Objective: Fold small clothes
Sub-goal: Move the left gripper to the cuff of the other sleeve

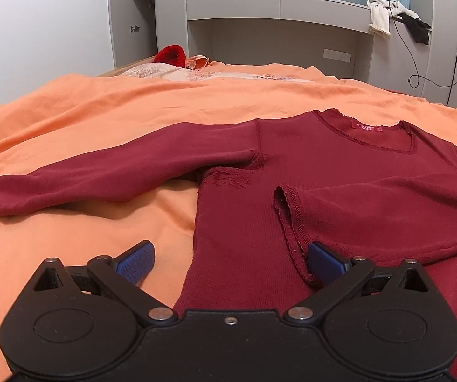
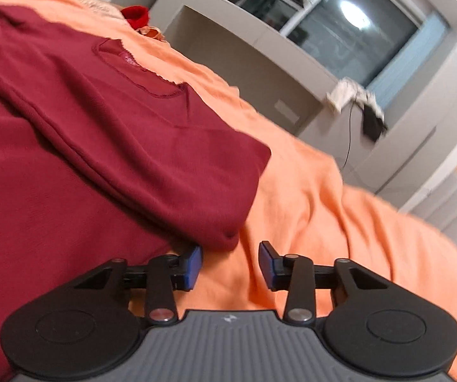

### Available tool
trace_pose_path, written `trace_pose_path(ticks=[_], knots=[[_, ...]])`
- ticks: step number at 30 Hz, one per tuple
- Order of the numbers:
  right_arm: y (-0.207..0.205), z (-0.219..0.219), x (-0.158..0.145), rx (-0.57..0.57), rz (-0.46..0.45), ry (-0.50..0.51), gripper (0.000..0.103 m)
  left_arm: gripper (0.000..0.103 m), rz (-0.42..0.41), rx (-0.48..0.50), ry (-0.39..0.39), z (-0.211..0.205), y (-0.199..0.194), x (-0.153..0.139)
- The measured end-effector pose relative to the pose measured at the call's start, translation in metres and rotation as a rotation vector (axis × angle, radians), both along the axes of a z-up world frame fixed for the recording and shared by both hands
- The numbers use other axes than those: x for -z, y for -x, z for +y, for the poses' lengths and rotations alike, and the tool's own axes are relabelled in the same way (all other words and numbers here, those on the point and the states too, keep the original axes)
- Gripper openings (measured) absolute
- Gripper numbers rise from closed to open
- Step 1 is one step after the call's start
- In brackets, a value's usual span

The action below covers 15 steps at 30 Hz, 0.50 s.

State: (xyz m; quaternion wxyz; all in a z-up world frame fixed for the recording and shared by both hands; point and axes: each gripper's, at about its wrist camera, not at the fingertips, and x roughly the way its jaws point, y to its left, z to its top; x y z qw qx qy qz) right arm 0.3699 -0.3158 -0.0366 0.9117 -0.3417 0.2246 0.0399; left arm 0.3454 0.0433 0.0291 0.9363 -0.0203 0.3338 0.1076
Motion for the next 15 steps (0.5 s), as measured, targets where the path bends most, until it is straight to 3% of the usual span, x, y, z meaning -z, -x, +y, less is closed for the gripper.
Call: trace_pose_path(ticks=[2, 4, 6, 11, 15], knots=[[-0.003, 0.002, 0.002, -0.008, 0.014, 0.005, 0.017, 0.102, -0.002, 0.002, -0.001, 0.000, 0.000, 0.000], [-0.008, 0.000, -0.001, 0.012, 0.025, -0.010, 0.009, 0.102, -0.002, 0.003, 0.001, 0.000, 0.000, 0.000], [-0.006, -0.007, -0.011, 0.040, 0.034, -0.088, 0.007, 0.102, -0.001, 0.002, 0.000, 0.000, 0.000, 0.000], [-0.006, -0.044, -0.034, 0.126, 0.132, -0.463, 0.006, 0.102, 0.001, 0.029, 0.001, -0.004, 0.005, -0.002], [-0.010, -0.048, -0.027, 0.126, 0.149, -0.489, 0.006, 0.102, -0.002, 0.058, -0.013, -0.008, 0.006, -0.001]])
